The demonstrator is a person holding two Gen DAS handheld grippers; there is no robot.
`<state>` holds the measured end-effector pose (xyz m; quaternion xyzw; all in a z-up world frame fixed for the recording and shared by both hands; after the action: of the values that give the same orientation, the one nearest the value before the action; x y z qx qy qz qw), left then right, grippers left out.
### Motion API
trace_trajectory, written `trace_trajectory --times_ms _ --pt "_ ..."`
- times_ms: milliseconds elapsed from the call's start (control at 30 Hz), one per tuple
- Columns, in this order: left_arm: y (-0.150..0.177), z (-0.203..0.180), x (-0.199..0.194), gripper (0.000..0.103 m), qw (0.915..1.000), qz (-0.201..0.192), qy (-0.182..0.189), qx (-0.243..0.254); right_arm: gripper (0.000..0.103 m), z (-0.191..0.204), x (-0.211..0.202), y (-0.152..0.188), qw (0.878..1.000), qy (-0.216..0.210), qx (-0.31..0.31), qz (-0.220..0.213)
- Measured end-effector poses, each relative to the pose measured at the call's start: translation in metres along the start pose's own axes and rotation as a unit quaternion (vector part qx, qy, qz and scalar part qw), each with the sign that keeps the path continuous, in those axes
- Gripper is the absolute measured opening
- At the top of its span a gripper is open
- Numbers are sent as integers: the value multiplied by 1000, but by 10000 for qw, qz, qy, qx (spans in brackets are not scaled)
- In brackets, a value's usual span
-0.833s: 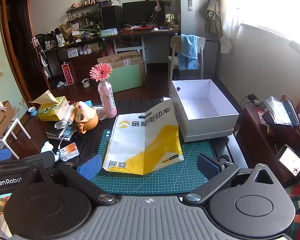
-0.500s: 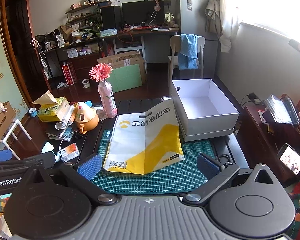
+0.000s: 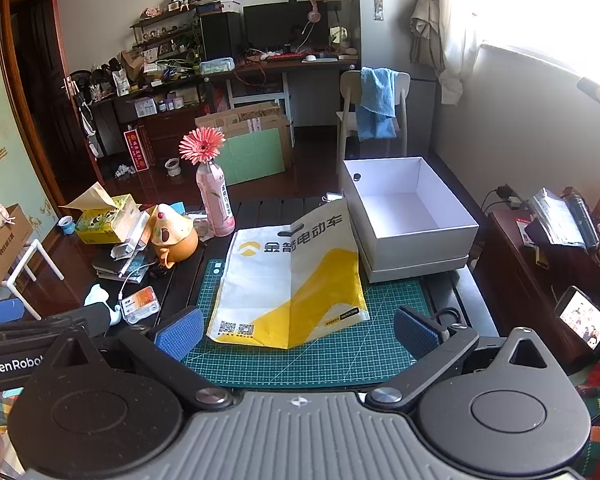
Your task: Fold shopping bag
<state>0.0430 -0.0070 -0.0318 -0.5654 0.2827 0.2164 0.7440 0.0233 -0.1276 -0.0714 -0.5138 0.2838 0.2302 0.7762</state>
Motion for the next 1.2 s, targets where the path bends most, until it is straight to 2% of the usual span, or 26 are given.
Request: trace_trajectory --times_ms 100,233,1033,1200 --pt "-2 -2 -4 102 10000 5 -3 4 102 -3 -3 -5 10000 -9 5 15" --pt "-6 -6 -8 102 10000 11 4 15 102 1 5 6 10000 9 5 12" --pt "-3 -1 3 102 10000 27 13 -10 102 4 4 5 10000 4 -1 25" --pt "7 2 4 102 10000 10 13 -16 102 2 3 6 10000 5 -2 27"
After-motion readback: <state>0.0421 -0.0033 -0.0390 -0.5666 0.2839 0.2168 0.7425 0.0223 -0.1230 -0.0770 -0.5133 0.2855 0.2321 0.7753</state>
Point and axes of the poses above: each gripper's, at about its wrist camera, not at the fingertips, and x roughly the way its jaws point, z to its left, y to its underside, the point moved 6 cm from there along x, roughly the way its jaws point, and after that the axes turned 15 degrees about x, right-handed, at the moved point
